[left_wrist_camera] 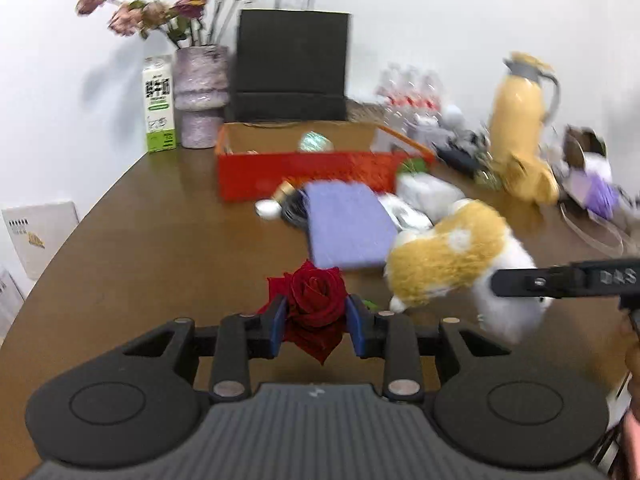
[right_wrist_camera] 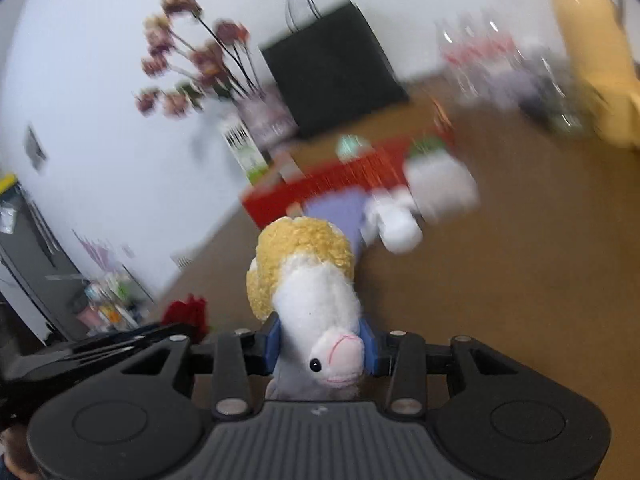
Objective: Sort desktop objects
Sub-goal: 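Grasp the red rose with the left tool while the right tool grasps the plush toy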
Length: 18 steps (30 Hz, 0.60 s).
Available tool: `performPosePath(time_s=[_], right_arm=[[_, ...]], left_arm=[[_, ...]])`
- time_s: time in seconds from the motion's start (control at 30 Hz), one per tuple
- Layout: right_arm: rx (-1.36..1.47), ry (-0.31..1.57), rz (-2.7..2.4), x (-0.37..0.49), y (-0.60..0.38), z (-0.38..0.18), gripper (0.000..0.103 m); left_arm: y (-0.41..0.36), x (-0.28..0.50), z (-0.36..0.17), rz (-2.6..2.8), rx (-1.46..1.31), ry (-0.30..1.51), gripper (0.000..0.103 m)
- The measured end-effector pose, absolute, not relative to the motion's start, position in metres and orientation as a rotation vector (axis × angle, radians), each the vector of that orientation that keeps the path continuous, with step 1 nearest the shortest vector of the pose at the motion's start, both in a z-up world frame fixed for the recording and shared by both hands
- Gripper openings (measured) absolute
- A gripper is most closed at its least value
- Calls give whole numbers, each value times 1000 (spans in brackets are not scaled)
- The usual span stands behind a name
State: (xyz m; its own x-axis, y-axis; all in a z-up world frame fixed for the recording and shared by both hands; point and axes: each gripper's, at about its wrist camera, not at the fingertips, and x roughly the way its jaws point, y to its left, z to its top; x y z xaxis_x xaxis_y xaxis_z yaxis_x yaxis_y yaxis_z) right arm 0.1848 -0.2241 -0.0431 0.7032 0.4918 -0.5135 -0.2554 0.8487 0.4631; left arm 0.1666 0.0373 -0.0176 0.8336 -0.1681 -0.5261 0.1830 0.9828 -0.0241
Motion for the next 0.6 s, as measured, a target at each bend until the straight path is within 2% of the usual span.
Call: performPosePath(time_s=[0.1,0.2,0.27,0.3,0.33,0.37,0.5,0.53,0.57,0.6], right_arm=[[422,735,413,170,-233,-54,43],[446,739,372,159,-241,-54,50],[366,694,302,153,-238,-49,58],[315,666,267,149,-234,-48,65],[254,644,238,146,-228,-48,67],[205,634,222,144,-221,-48,67],[77,625,236,141,-198,-59,68],[65,633,226,144,-194,-63,66],[60,638,220,148,-191,-64,62],[62,640,213,151,-190,-66,52]], left_arm=[[24,150,-30,-228,28,575,35],[15,143,-42,-222,38,590,43],[12,143,-48,-205,53,586,59],[10,143,-49,-200,73,578,62],[7,141,-50,-204,88,566,73],[6,143,-50,-201,101,563,78],[0,145,-55,-184,105,572,78],[0,150,-56,-174,97,576,74],[-1,153,-57,-162,96,585,61],[-2,156,-58,-154,99,593,55]])
